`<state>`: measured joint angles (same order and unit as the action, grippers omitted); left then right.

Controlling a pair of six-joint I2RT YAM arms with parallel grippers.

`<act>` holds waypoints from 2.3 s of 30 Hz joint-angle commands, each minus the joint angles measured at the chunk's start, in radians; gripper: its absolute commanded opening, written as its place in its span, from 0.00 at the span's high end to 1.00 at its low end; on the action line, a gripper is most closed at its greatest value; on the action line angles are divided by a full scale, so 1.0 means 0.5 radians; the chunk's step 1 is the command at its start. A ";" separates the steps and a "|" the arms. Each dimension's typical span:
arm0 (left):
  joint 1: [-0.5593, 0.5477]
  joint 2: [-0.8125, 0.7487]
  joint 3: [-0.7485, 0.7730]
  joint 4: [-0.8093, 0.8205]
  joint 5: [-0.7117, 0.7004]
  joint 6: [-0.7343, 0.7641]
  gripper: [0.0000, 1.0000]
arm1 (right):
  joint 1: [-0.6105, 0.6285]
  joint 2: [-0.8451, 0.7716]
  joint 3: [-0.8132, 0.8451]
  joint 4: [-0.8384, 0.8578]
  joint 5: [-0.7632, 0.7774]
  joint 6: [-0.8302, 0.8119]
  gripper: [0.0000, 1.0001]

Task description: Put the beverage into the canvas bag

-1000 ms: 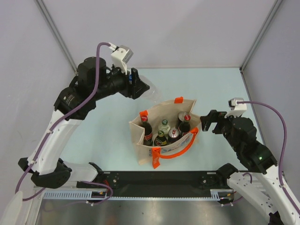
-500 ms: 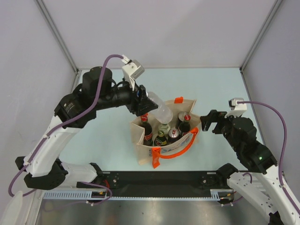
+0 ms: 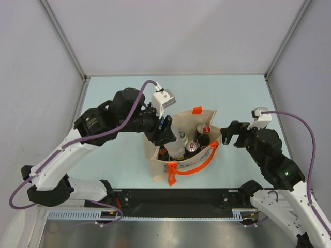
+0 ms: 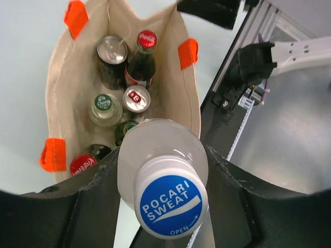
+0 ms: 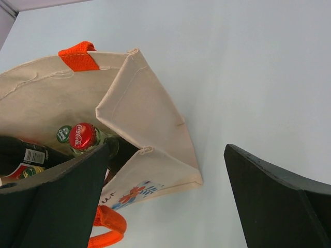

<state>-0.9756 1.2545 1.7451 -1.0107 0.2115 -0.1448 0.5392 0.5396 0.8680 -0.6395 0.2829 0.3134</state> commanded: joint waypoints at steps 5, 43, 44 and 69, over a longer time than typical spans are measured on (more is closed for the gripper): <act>-0.067 -0.049 -0.088 0.166 0.013 0.059 1.00 | -0.002 0.025 0.040 0.040 0.011 0.008 0.00; -0.310 -0.045 -0.833 0.493 -0.530 0.004 0.96 | -0.002 0.010 0.031 0.030 -0.004 0.021 0.00; -0.310 -0.058 -0.845 0.506 -0.533 -0.011 0.96 | -0.002 0.010 0.028 0.030 -0.004 0.021 0.00; -0.310 -0.183 -1.033 0.549 -0.647 -0.060 0.30 | -0.002 0.028 0.065 0.030 -0.007 0.005 0.00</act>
<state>-1.1267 1.2076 1.1965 -0.8246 -0.0784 -0.1741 0.5392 0.5507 0.8680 -0.6388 0.2779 0.3206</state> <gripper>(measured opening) 0.657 0.995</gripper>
